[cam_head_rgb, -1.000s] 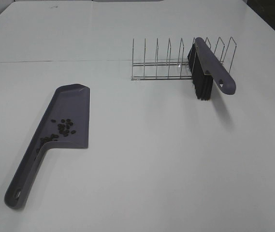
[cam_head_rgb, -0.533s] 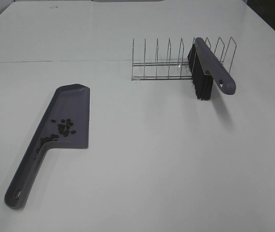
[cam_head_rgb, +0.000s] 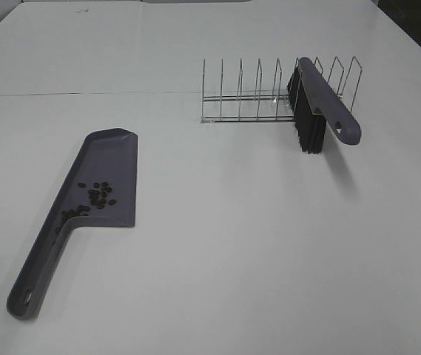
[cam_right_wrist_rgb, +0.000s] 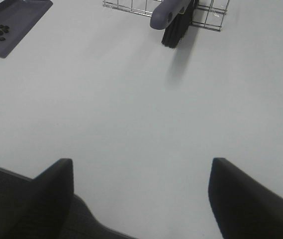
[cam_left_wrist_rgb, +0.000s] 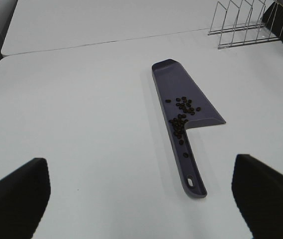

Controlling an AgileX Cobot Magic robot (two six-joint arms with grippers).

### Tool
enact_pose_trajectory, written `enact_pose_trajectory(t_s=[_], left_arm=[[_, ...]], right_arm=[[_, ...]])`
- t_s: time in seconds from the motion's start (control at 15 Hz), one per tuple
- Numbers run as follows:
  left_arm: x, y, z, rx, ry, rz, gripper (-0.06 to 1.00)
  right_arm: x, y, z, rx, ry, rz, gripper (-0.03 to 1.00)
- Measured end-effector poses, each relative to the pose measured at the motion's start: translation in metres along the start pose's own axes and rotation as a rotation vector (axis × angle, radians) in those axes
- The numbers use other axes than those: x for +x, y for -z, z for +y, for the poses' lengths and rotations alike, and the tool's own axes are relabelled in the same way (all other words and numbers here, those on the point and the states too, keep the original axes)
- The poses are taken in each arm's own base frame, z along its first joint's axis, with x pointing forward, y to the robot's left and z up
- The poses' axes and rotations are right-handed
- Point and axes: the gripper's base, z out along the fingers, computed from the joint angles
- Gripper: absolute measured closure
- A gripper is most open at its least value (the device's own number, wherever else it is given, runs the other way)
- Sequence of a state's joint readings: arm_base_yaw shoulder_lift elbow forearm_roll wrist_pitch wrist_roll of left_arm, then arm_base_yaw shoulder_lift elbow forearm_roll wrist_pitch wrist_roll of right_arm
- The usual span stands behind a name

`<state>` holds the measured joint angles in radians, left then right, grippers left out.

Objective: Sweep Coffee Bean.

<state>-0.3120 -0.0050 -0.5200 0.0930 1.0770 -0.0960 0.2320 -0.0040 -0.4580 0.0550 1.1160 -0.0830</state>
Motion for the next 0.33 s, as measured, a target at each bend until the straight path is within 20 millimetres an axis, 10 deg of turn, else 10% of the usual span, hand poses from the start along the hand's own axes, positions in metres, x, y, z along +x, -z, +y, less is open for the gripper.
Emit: enact_pose_trajectory(t_s=[0.33], left_arm=[[0.0007,0.0013,-0.0014,-0.137,0.068,-0.004,0.04]], right_arm=[[0.0000,0.0000,0.0000,0.000,0.000,0.000,0.25]])
